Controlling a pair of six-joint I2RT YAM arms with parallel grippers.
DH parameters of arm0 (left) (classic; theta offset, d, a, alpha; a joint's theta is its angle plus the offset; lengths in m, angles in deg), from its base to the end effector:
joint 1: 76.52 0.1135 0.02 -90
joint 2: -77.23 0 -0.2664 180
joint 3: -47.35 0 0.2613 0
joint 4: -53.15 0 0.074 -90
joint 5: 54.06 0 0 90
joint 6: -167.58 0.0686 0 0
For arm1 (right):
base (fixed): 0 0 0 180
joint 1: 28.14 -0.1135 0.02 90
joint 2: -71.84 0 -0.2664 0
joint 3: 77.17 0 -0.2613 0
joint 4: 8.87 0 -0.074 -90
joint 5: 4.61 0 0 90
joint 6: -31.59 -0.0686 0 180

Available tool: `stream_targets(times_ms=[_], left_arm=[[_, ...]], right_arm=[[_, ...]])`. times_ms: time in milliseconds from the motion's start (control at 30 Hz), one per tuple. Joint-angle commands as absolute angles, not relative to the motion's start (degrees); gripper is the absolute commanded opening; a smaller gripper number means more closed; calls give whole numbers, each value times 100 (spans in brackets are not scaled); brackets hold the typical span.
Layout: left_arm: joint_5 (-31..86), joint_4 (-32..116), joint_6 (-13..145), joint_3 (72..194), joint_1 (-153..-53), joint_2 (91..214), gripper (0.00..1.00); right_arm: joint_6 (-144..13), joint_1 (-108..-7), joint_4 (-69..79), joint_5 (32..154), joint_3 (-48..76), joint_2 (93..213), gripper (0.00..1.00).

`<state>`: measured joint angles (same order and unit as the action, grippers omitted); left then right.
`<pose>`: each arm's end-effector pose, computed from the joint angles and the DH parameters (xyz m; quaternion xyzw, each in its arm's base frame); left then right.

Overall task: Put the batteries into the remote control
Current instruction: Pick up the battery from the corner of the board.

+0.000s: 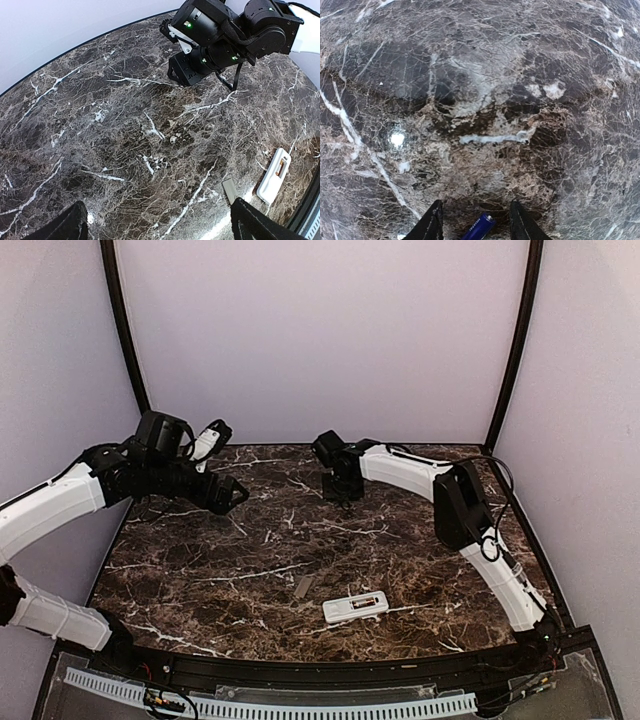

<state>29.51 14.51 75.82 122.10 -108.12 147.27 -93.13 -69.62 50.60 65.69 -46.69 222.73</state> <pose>0.2578 -0.1676 0.3060 0.2524 0.8448 -0.1821 0.4353 0.4510 0.3678 0.1158 -0.0132 0.9544 0.0228 0.2973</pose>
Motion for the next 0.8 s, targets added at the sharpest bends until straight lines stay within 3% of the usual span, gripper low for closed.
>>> stream_targets(times_ms=[0,167,333,500,767], left_arm=[[2962,1446,7598,12082,-10763,14449,99],[2943,1477,7609,12061,-10763,14427,99],[2956,1461,7609,12061,-10763,14410,99],[2989,1449,7630,12054,-10763,14333,99],[3006,1455,7652,12004,-10763,14217,99]], right_arm=[[-9463,-6910,5178,6818,-4264,22155,38],[-9429,-6915,4980,6922,-3530,21701,32],[-9298,-6911,5085,6983,-3421,21628,25],[-9215,-6909,5032,7161,-3330,21587,10],[-9181,-6912,5007,7424,-2952,21398,0]])
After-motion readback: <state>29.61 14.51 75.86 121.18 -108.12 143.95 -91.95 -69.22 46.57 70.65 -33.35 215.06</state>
